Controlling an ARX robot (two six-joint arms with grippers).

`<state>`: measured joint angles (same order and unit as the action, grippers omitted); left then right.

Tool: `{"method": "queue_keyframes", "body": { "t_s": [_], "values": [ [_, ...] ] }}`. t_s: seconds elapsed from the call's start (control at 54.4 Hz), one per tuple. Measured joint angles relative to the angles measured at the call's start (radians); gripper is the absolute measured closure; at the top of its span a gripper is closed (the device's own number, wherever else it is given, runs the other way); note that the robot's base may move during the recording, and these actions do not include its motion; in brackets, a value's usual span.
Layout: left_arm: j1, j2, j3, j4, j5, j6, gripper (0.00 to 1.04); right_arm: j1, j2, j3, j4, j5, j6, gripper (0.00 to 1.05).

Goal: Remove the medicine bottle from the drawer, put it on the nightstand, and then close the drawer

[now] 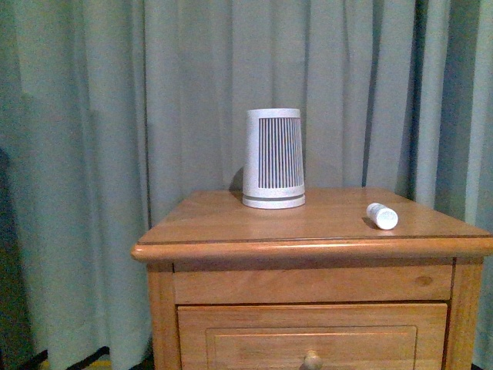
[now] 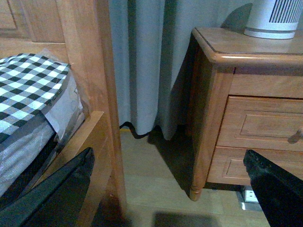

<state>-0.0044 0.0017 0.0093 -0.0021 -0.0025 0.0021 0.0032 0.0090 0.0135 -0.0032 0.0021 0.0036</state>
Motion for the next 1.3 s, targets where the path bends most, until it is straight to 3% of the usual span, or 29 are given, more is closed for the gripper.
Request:
{"method": "queue_keyframes", "body": {
  "t_s": [0.312, 0.515, 0.79, 1.305],
  "values": [
    [0.0, 0.0, 0.0, 0.0, 0.0, 0.0, 0.07, 0.0, -0.002, 0.0, 0.0, -0.001, -0.001, 1.0],
    [0.0, 0.0, 0.0, 0.0, 0.0, 0.0, 0.07, 0.0, -0.002, 0.0, 0.0, -0.001, -0.001, 0.56],
    [0.0, 0.0, 0.0, 0.0, 0.0, 0.0, 0.07, 0.0, -0.002, 0.0, 0.0, -0.001, -0.001, 0.07],
    [0.0, 0.0, 0.0, 0.0, 0.0, 0.0, 0.07, 0.0, -0.002, 0.0, 0.0, -0.001, -0.001, 0.07]
  ]
}}
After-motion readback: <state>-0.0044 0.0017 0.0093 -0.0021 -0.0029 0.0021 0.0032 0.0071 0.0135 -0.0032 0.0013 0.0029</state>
